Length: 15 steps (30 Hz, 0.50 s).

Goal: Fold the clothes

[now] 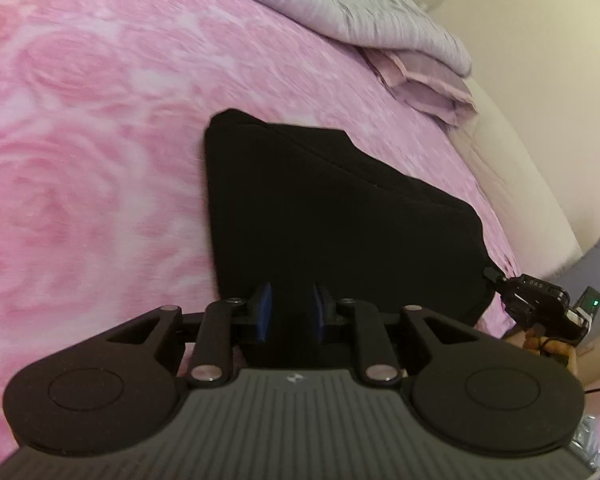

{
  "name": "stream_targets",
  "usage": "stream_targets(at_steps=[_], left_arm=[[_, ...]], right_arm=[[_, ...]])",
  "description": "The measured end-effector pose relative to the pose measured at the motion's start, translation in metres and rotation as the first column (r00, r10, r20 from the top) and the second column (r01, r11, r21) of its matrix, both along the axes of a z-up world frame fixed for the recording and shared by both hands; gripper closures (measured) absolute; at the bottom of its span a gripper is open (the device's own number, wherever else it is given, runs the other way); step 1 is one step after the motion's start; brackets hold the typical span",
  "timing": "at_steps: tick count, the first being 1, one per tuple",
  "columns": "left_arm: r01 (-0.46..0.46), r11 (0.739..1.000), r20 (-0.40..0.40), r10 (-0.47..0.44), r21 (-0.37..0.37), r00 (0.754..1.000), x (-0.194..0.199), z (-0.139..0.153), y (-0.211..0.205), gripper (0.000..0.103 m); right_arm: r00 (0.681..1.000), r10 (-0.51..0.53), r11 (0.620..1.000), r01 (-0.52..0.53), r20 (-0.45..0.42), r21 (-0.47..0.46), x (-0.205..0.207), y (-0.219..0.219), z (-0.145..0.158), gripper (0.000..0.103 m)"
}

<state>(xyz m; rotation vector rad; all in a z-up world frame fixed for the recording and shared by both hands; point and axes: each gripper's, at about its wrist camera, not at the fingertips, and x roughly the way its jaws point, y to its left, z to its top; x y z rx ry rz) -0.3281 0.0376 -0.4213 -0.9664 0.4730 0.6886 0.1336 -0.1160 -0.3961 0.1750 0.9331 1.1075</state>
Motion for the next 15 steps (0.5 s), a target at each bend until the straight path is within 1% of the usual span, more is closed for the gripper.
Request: stream_targets(at_steps=[2,5,6,7,11,13,15], left_arm=[[0.016,1.0,-0.01,-0.016,0.004,1.0,0.01,0.0,0.002,0.086],[0.034,0.999,-0.009,-0.033,0.01,0.999,0.021,0.003,0.005,0.086],[0.038,0.999,-0.01,-0.038,0.013,0.999,0.023,0.004,0.006,0.086],[0.04,0.999,-0.014,-0.039,0.011,0.999,0.025,0.003,0.006,0.086],[0.044,0.999,-0.028,-0.044,0.003,0.999,0.033,0.0,0.006,0.086],[0.045,0.999,-0.031,-0.045,0.006,0.998,0.035,-0.001,0.005,0.086],[0.049,0.999,-0.033,-0.049,0.011,0.998,0.037,0.0,0.005,0.086]], right_arm=[[1.0,0.007,1.0,-0.006,-0.005,0.029,0.011,-0.005,0.005,0.099],[0.997,0.021,0.997,-0.026,0.076,0.07,0.013,-0.009,0.027,0.099],[0.996,0.014,0.997,-0.021,0.091,0.077,0.017,-0.011,0.031,0.099],[0.996,0.005,0.997,-0.012,0.092,0.071,0.021,-0.012,0.031,0.099],[0.999,-0.02,1.0,0.019,0.05,0.023,0.036,-0.008,0.011,0.099],[0.999,-0.025,0.999,0.024,0.039,0.025,0.04,-0.01,0.005,0.099],[0.998,-0.04,0.999,0.038,0.053,0.037,0.04,-0.013,0.007,0.099]])
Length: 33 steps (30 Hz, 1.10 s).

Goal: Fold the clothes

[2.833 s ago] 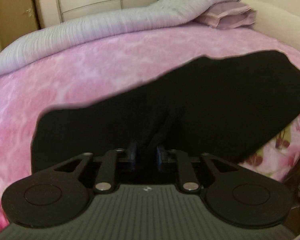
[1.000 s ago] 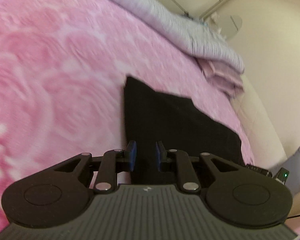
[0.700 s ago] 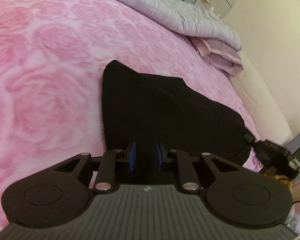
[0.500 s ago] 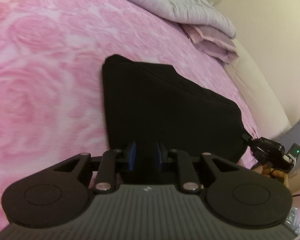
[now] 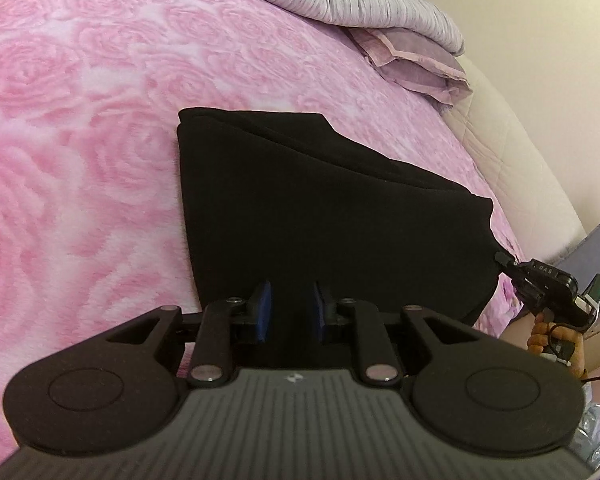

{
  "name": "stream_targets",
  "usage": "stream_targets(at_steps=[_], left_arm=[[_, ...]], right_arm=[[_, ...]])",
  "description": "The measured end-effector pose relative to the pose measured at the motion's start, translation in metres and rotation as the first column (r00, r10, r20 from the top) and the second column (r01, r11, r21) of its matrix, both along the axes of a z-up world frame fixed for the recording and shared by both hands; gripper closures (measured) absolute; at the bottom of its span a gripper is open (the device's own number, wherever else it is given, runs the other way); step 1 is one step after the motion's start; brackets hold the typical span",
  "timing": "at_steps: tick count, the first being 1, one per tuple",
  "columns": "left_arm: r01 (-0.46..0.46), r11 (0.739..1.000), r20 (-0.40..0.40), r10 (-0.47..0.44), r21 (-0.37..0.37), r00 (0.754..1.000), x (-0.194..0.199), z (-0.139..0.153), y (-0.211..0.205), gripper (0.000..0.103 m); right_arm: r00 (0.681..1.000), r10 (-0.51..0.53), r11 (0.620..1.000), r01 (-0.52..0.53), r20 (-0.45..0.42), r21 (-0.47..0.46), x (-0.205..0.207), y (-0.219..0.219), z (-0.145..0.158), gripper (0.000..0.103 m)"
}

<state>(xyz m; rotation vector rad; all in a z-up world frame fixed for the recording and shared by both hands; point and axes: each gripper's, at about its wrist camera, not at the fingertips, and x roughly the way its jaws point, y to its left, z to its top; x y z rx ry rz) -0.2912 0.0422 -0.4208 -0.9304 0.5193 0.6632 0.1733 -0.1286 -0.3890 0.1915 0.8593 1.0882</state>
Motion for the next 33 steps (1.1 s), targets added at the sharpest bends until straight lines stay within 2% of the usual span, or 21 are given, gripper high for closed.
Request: stream_targets(at_steps=[1,4,7,9,10,11,14,15,18,19,21,24,26,27,29,31,33], left_arm=[[0.002,1.0,-0.001,-0.002,0.005,1.0,0.001,0.001,0.0,0.086],[0.003,1.0,-0.001,-0.003,0.01,1.0,0.002,0.001,-0.001,0.086],[-0.008,1.0,0.01,0.008,-0.005,1.0,0.004,-0.006,-0.001,0.086],[-0.005,1.0,0.015,0.006,-0.003,1.0,0.004,-0.005,-0.002,0.086],[-0.004,1.0,0.018,0.004,-0.002,1.0,0.004,-0.004,-0.002,0.086],[-0.004,1.0,0.02,0.004,0.0,1.0,0.004,-0.004,-0.002,0.086],[-0.008,1.0,-0.001,0.008,0.012,1.0,0.003,-0.004,-0.002,0.086],[-0.01,1.0,-0.008,0.01,0.015,1.0,0.003,-0.004,-0.002,0.086],[-0.016,0.999,-0.023,0.017,0.027,1.0,0.001,-0.004,-0.002,0.089],[-0.023,0.999,-0.034,0.025,0.042,0.999,0.0,-0.002,-0.003,0.089],[-0.036,0.997,-0.056,0.04,0.072,0.998,-0.002,0.003,-0.007,0.089],[-0.045,0.991,-0.067,0.054,0.126,0.996,-0.004,0.014,-0.016,0.088],[-0.05,0.986,-0.074,0.062,0.16,0.995,-0.006,0.022,-0.023,0.088],[-0.045,0.986,-0.063,0.055,0.16,0.996,-0.004,0.023,-0.025,0.088],[-0.015,0.987,-0.08,0.028,0.158,0.996,0.004,0.018,-0.031,0.088],[0.001,0.988,-0.121,0.018,0.152,0.992,0.012,0.005,-0.035,0.089],[-0.005,0.987,-0.143,0.028,0.162,0.989,0.014,-0.002,-0.04,0.09]], right_arm=[[1.0,-0.006,1.0,0.006,0.011,0.008,0.0,-0.001,0.002,0.099],[0.983,0.036,0.995,-0.052,0.179,0.086,-0.022,-0.009,0.028,0.099],[0.96,0.06,0.995,-0.08,0.272,0.061,-0.031,-0.006,0.032,0.099],[0.987,0.025,0.998,-0.017,0.157,-0.054,-0.013,0.004,0.012,0.099],[0.997,-0.005,0.996,0.011,0.079,-0.085,-0.003,0.007,0.0,0.099],[0.998,-0.02,0.997,0.024,0.056,-0.077,-0.001,0.005,-0.004,0.099],[0.982,-0.013,1.0,0.014,0.187,-0.007,-0.019,0.0,0.014,0.099],[0.978,-0.014,1.0,0.018,0.207,-0.015,-0.022,0.001,0.017,0.099],[0.99,-0.025,0.988,0.045,0.136,-0.146,-0.01,0.014,-0.007,0.099],[0.993,-0.034,0.99,0.049,0.117,-0.129,-0.008,0.012,-0.009,0.099],[0.988,-0.038,0.989,0.059,0.148,-0.137,-0.016,0.01,0.001,0.096],[0.954,-0.06,0.981,0.11,0.294,-0.158,-0.038,0.004,0.024,0.085],[0.919,-0.045,0.986,0.103,0.392,-0.128,-0.057,-0.001,0.032,0.079],[0.912,-0.007,0.991,0.06,0.41,-0.116,-0.065,-0.002,0.031,0.078],[0.903,0.086,0.992,-0.04,0.42,-0.117,-0.08,0.002,0.023,0.076],[0.883,0.15,0.98,-0.072,0.444,-0.187,-0.088,0.013,0.003,0.076],[0.874,0.18,0.957,-0.049,0.451,-0.287,-0.088,0.023,-0.022,0.076]])
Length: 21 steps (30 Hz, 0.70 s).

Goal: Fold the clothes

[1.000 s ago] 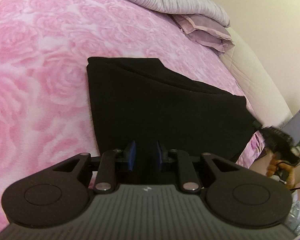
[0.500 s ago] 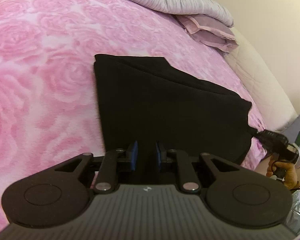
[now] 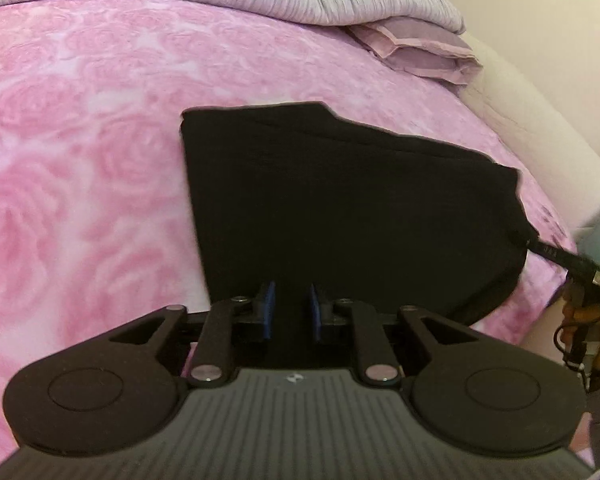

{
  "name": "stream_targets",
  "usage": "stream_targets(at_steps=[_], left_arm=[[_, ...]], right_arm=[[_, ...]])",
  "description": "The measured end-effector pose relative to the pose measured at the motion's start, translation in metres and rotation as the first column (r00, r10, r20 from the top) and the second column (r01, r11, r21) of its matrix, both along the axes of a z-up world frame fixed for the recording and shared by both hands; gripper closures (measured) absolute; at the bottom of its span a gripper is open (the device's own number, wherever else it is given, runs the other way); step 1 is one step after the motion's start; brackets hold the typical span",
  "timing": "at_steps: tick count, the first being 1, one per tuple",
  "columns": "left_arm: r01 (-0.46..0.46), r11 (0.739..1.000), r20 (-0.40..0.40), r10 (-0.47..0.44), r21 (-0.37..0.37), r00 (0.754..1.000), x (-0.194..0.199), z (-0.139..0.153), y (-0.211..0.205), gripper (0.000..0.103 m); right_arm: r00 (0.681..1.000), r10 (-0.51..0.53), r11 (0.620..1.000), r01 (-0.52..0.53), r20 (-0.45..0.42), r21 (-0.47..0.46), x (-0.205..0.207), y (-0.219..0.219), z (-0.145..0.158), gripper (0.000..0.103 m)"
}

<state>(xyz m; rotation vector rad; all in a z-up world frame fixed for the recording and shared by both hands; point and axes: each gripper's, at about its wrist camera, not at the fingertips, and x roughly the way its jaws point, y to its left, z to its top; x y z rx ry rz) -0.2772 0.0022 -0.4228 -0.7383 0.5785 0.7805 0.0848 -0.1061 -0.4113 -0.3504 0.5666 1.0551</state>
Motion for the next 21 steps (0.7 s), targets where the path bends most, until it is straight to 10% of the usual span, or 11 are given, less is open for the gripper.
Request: stream_targets(at_steps=[8,14,21], left_arm=[[-0.045,0.999,-0.071,0.047,0.028,0.996,0.004,0.009,-0.024,0.084],[-0.095,0.991,-0.162,0.109,0.093,0.981,0.013,0.016,-0.044,0.083],[-0.121,0.985,-0.216,0.146,0.124,0.965,0.007,0.036,-0.077,0.074]], right_arm=[[0.999,0.04,0.996,-0.037,-0.037,0.079,-0.044,-0.032,0.017,0.075],[0.999,0.033,0.999,-0.033,-0.003,-0.043,-0.07,-0.022,-0.006,0.071],[0.985,-0.025,1.0,0.022,-0.172,-0.018,-0.092,-0.063,0.02,0.069]])
